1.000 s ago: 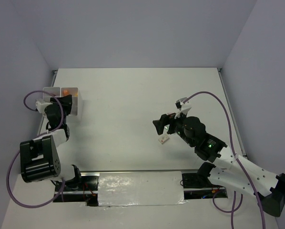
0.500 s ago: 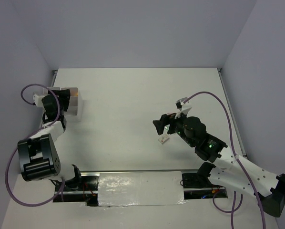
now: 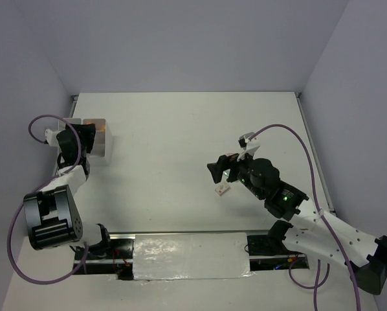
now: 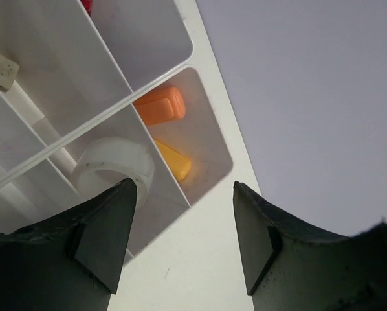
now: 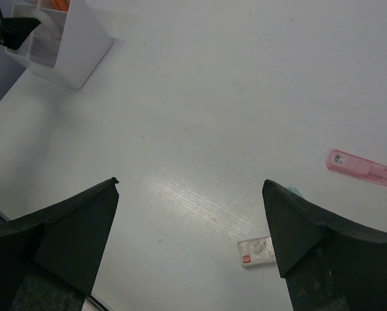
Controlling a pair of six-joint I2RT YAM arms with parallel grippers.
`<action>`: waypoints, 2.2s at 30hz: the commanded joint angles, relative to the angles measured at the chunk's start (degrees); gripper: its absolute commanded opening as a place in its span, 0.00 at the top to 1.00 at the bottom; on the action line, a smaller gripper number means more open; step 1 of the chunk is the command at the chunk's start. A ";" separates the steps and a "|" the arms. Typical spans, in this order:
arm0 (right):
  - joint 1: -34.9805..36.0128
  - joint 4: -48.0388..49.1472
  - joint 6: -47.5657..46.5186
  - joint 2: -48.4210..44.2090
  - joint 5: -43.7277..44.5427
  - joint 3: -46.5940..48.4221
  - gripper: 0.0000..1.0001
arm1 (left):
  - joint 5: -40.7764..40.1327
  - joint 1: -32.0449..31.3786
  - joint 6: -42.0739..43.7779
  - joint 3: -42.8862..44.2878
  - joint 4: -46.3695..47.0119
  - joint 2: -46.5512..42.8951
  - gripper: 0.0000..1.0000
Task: Sort the stationery into containers
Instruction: Place the stationery in the storage box, then pick up the stationery from the center of the board.
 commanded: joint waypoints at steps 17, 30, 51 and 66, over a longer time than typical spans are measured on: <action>-0.18 2.61 -0.75 -1.06 -0.52 -1.07 0.00 | 1.09 -0.66 2.91 8.47 -7.16 7.13 0.22; -0.18 3.14 -0.57 0.61 -1.58 -0.46 0.00 | -4.53 -2.25 5.98 13.20 -22.53 1.76 0.12; -0.27 -15.83 12.43 -11.07 24.96 5.69 0.00 | 11.47 -45.99 48.23 11.71 -17.42 -2.29 0.01; -0.27 -34.13 10.50 -11.17 24.18 18.00 0.00 | 5.41 -75.37 56.35 32.80 -24.73 28.21 0.15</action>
